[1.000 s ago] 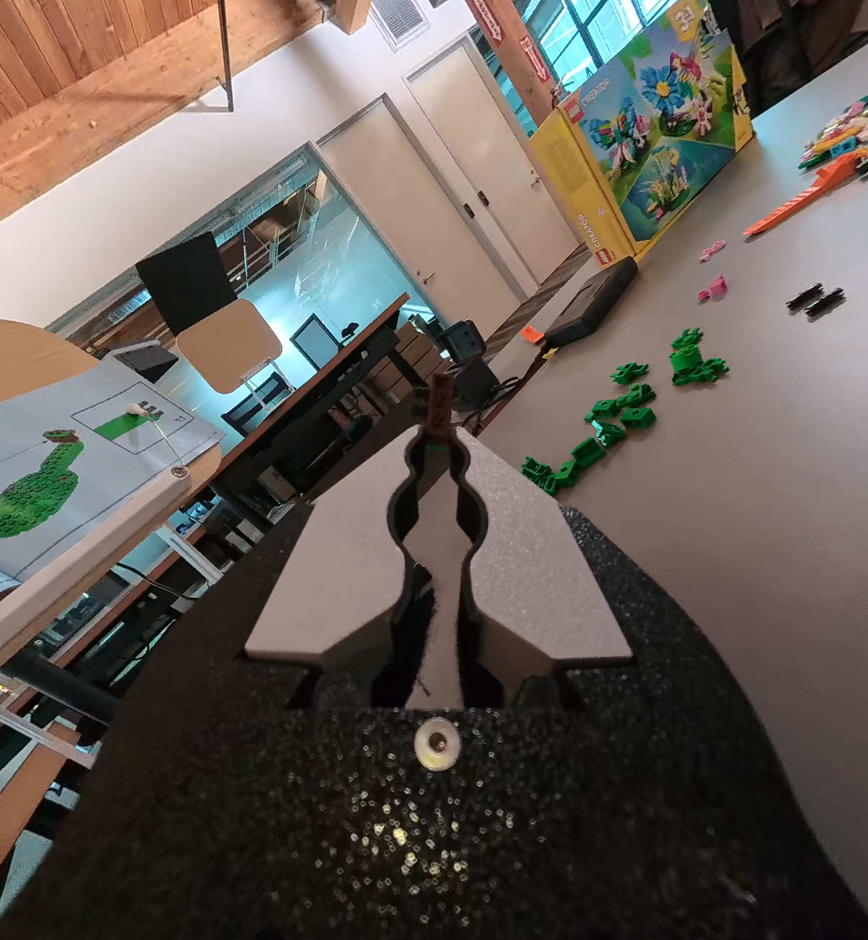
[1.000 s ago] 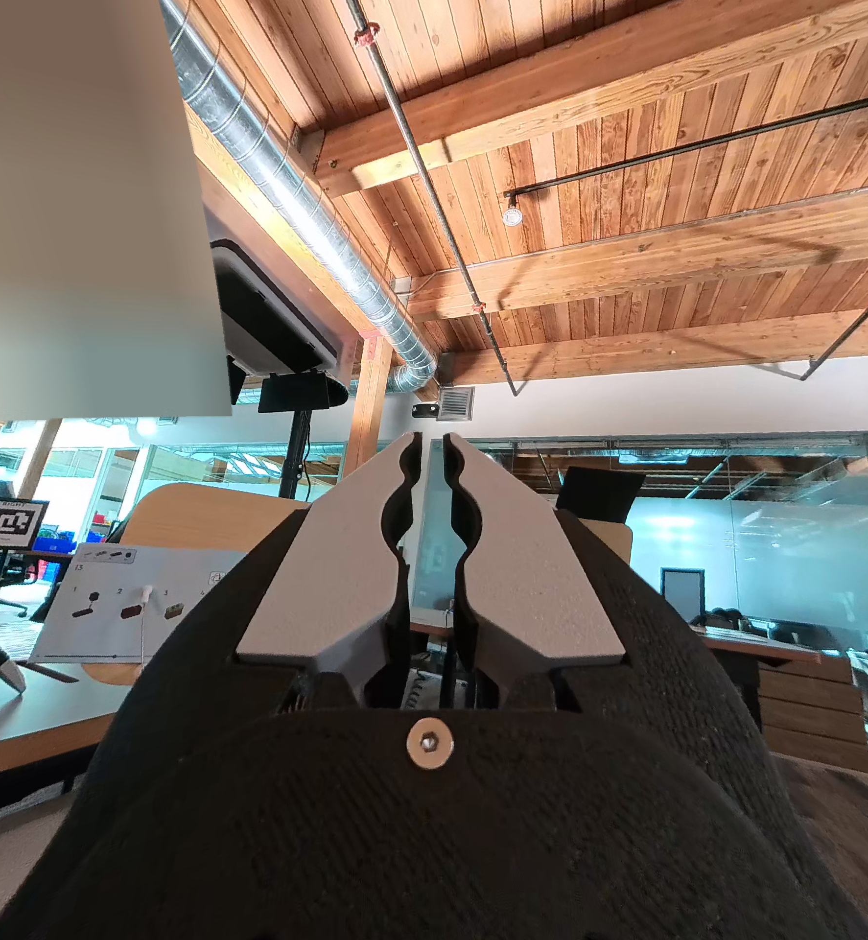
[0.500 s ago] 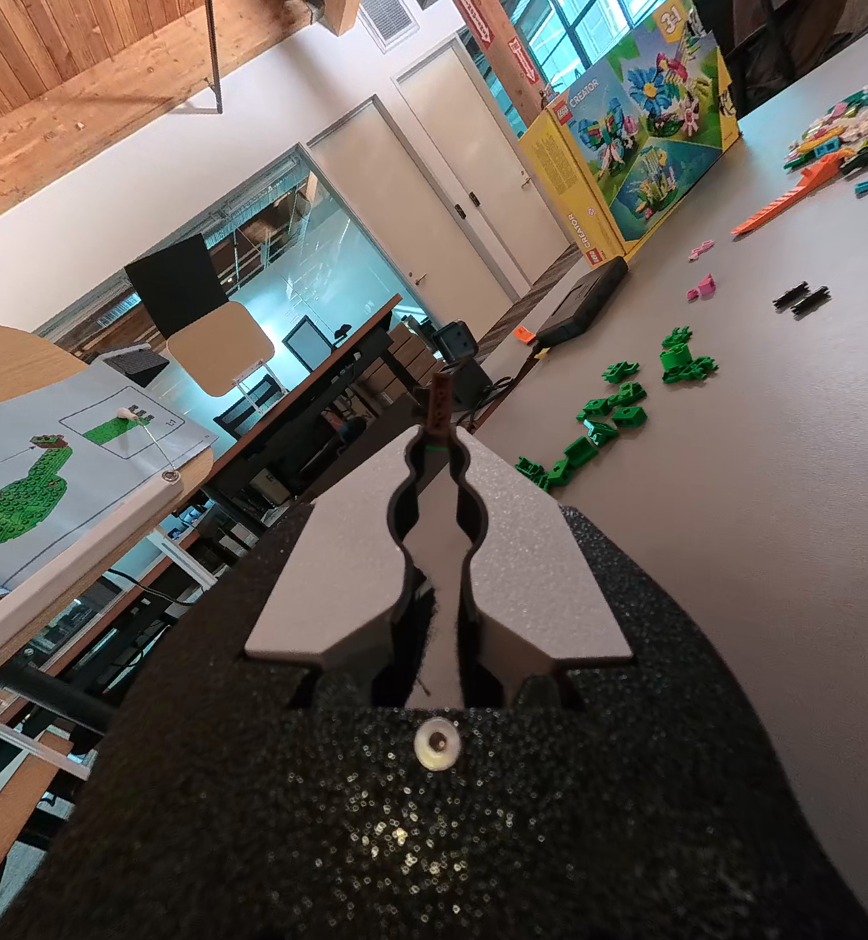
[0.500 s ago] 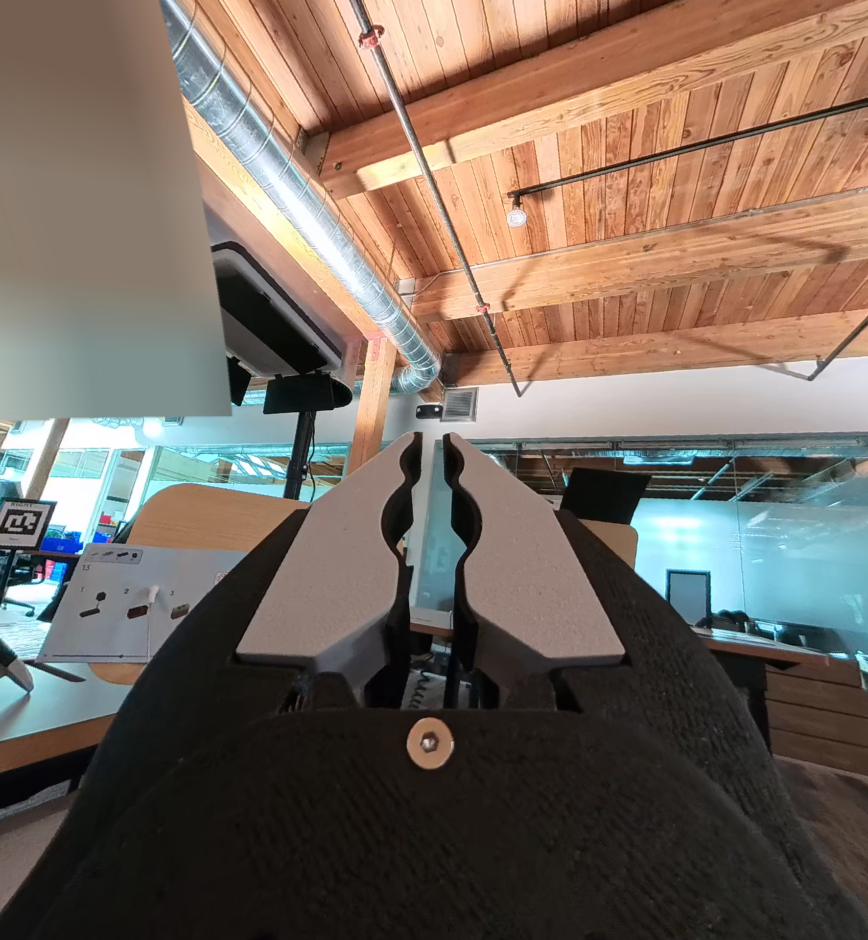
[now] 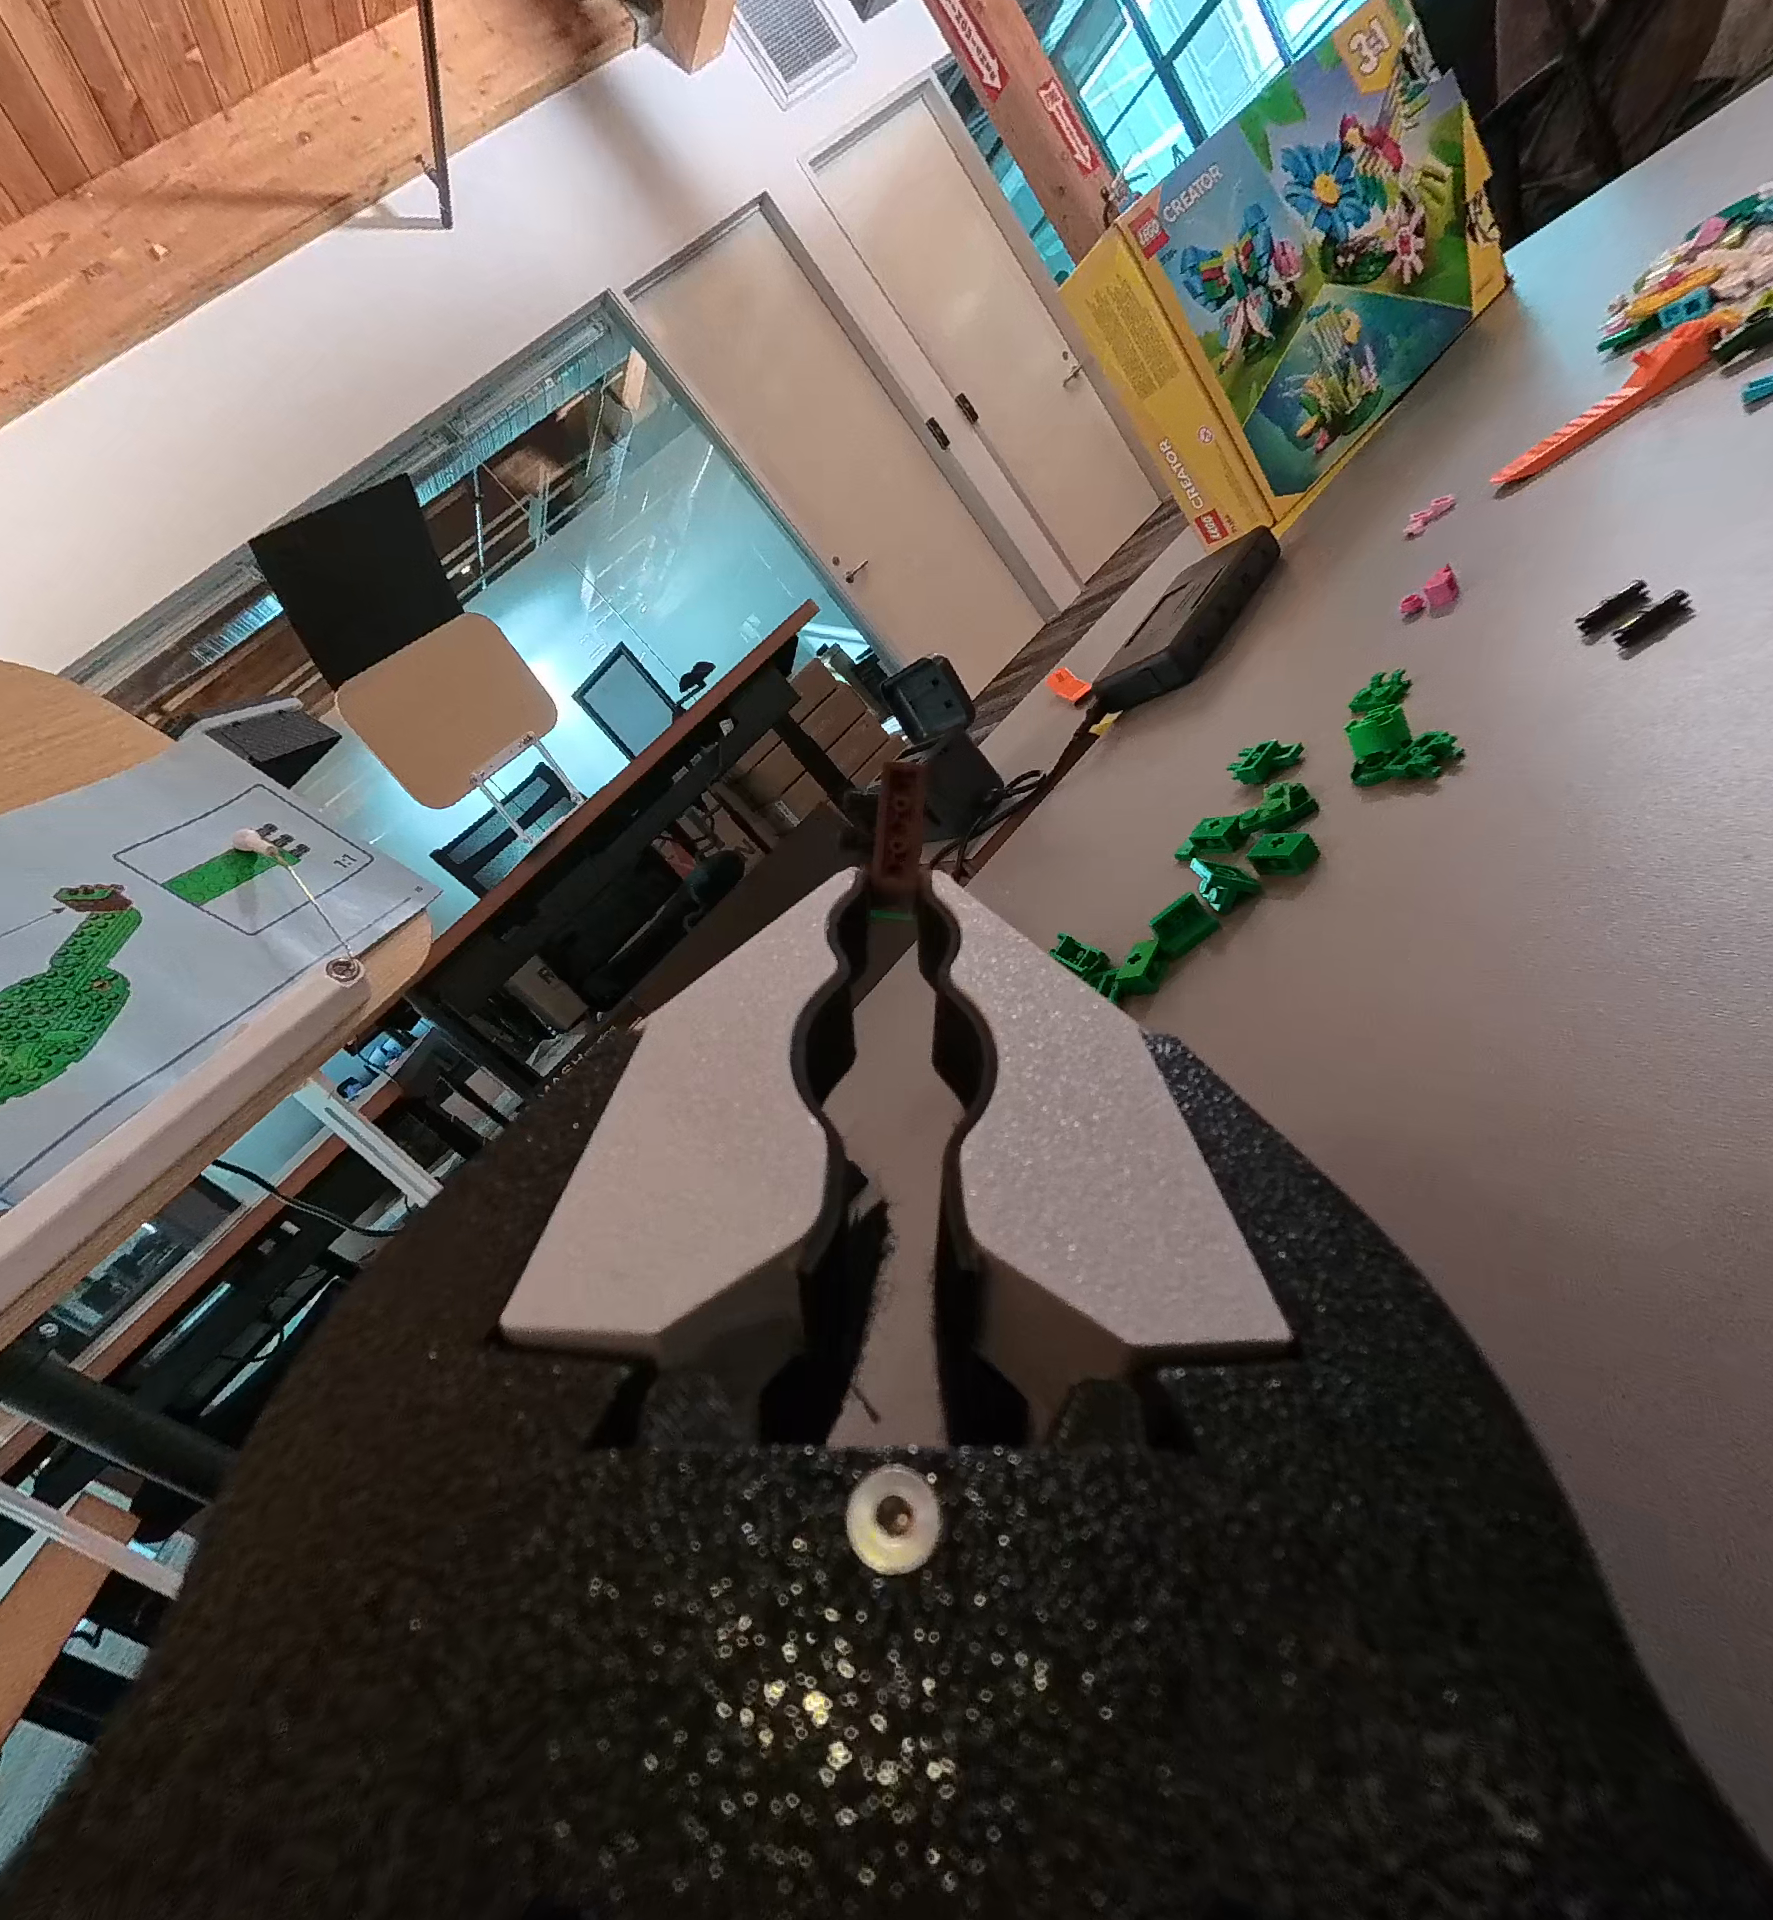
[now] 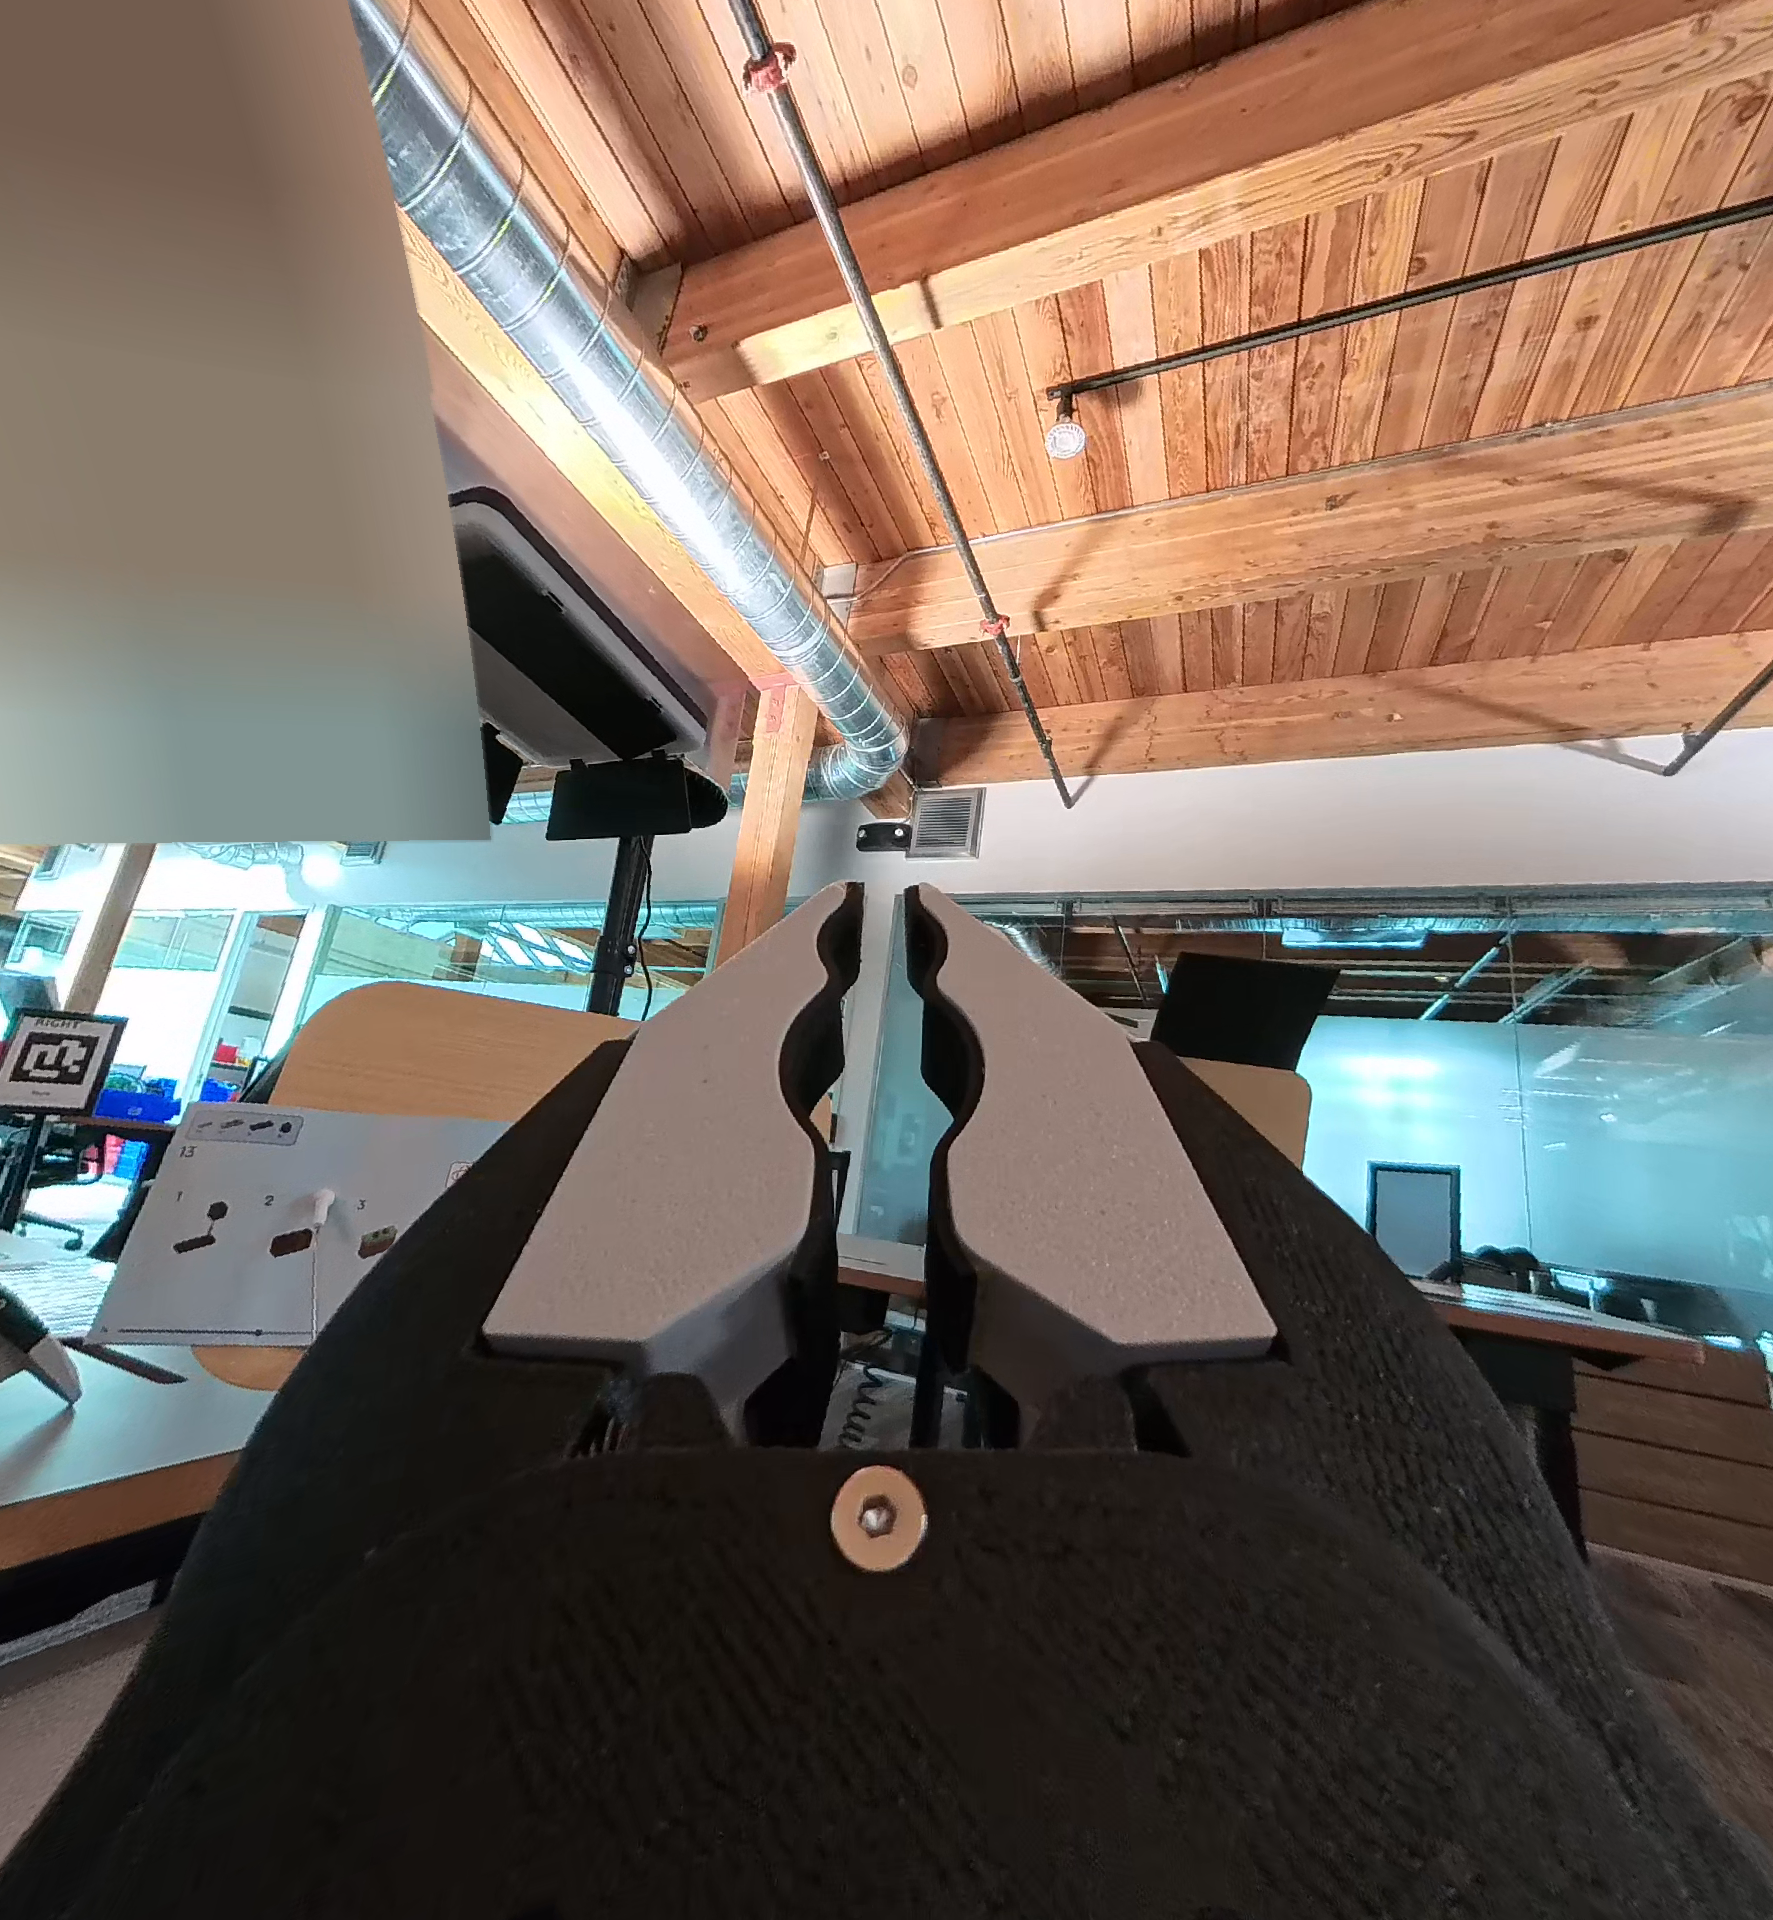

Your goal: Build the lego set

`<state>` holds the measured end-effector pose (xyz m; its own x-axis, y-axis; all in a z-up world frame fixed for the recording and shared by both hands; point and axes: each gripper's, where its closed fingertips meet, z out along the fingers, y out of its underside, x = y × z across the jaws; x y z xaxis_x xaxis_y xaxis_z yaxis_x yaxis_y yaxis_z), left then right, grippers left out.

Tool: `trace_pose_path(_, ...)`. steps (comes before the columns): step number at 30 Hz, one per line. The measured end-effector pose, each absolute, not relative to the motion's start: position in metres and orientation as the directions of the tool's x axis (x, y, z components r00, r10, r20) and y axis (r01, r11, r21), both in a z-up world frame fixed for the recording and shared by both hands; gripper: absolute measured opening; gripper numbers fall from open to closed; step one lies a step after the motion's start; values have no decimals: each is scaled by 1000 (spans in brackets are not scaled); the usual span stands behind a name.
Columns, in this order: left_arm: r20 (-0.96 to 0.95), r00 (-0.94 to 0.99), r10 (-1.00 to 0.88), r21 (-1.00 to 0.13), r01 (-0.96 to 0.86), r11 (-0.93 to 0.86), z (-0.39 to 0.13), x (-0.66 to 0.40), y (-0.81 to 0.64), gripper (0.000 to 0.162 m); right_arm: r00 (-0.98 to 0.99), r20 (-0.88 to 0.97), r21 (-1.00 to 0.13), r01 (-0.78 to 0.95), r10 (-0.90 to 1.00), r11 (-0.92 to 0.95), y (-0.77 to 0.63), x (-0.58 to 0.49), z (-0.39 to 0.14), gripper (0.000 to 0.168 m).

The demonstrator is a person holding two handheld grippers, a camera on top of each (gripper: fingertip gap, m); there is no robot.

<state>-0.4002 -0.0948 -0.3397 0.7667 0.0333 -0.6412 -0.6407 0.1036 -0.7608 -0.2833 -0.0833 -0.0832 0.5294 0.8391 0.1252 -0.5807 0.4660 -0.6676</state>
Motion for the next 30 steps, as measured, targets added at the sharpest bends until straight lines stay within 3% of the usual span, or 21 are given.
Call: trace_pose_path(30,-633,773,38,-767,-633,107,-338,-401,-95,6,527,131,-671,-577,840,466,-84,-286,-84,6)
